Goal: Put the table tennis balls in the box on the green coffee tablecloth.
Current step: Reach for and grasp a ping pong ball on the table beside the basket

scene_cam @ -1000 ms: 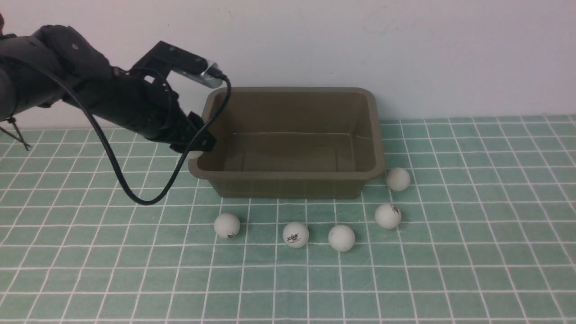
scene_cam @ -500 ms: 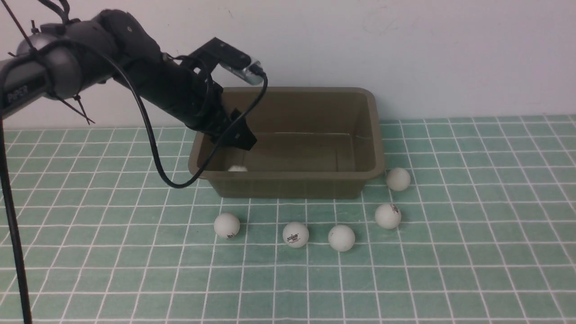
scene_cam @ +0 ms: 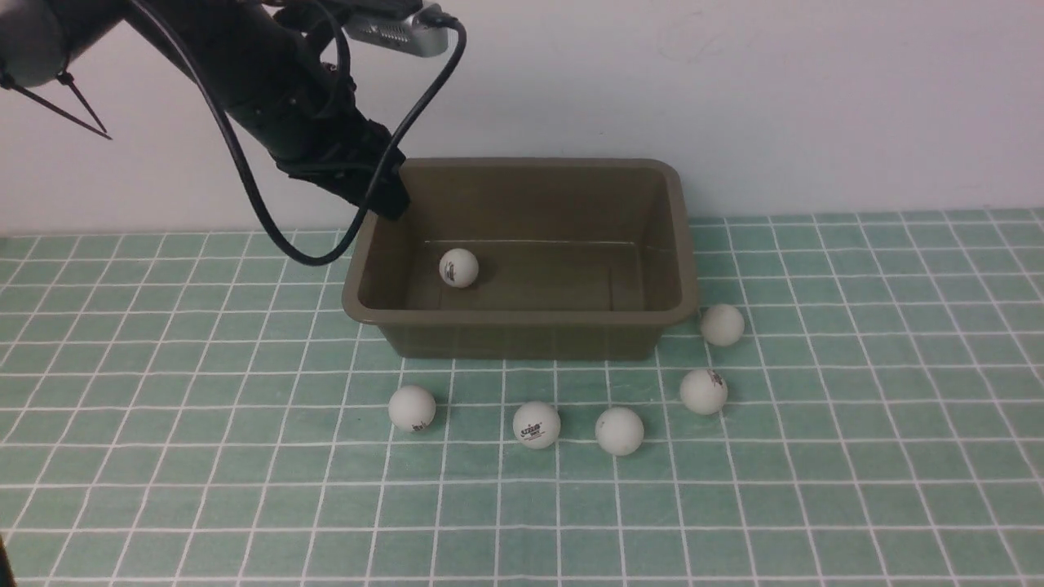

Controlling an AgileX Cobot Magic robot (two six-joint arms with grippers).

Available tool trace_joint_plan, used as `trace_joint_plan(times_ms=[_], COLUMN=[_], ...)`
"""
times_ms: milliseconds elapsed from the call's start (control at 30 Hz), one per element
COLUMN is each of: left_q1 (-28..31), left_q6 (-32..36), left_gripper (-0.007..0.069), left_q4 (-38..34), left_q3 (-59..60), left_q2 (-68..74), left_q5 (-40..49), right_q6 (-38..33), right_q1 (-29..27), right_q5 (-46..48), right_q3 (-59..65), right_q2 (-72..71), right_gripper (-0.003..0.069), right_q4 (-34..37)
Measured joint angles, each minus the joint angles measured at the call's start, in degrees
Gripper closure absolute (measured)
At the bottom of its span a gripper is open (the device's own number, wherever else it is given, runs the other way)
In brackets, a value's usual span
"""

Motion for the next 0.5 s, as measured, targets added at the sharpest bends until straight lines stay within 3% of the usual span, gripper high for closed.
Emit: trace_joint_plan(times_ms=[167, 300, 500], left_q1=[0.0, 0.0, 0.0], left_q6=[2.2, 5.1, 14.4], left_gripper=[0.0535, 0.0531, 0.0449], left_q4=[-6.0, -12.5, -18.8], left_q3=[12.7, 25.9, 29.8], left_q2=[-7.0, -8.6, -8.5], left_q5=[-0.4, -11.0, -24.6], right_q6=[0.0, 0.0, 0.0], right_q1=[0.0, 0.0, 0.0], right_q5=[-0.1, -0.7, -1.1], right_q3=[0.0, 0.0, 0.0], right_q2=[0.0, 0.0, 0.0], right_gripper=[0.047, 0.047, 0.047], right_q4=[0.0, 0.0, 0.0])
